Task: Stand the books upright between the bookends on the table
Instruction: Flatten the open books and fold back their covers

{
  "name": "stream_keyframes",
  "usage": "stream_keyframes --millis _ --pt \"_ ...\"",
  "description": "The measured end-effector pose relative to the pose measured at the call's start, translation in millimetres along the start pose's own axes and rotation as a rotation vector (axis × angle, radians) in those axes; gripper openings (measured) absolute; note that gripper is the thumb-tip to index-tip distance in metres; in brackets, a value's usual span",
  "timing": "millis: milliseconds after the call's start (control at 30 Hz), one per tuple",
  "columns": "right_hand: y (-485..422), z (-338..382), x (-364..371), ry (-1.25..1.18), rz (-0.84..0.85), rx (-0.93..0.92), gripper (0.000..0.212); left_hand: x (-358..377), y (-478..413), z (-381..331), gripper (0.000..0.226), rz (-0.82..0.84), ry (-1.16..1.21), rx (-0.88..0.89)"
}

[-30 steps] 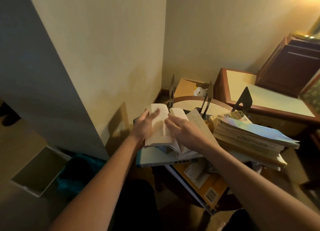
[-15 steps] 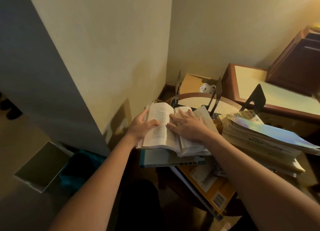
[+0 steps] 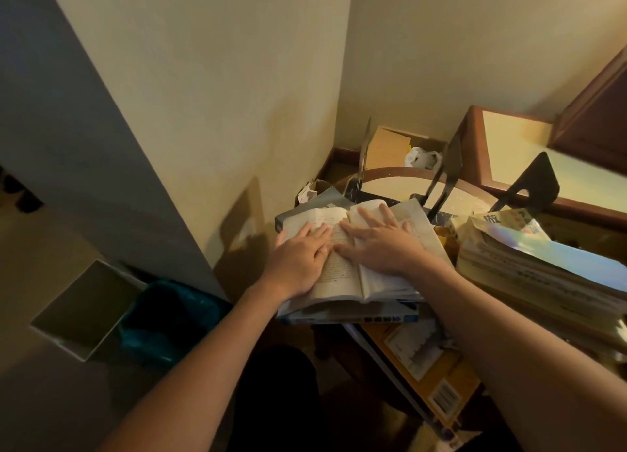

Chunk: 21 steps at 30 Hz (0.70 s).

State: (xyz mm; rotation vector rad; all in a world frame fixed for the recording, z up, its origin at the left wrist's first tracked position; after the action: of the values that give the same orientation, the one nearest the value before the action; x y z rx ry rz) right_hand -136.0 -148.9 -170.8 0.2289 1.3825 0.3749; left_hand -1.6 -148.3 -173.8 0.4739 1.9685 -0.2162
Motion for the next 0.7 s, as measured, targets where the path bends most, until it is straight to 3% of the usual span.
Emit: stream_keyframes --millis 233,700 --pt "-4.5 -2.2 3.7 0.002 -0.004 0.014 0.07 11.3 -35.0 19.9 0.051 0.149 -0.048 -0.105" --pt "-5.8 -2.1 5.4 -0.021 0.015 -0.011 0.07 -2.0 49.1 4.7 0.05 0.066 0.051 0.02"
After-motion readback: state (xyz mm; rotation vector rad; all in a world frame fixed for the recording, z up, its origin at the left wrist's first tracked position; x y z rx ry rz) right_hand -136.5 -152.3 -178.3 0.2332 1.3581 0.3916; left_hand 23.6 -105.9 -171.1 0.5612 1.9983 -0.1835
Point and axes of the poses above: each hand's wrist, its own y-axis away from the middle knuckle, its own x-axis out of the palm, z = x × y, the point moved 10 cm from there along -y, towards the middle knuckle, and after that the axes turned 1 degree about -x, right-handed, at the moved point
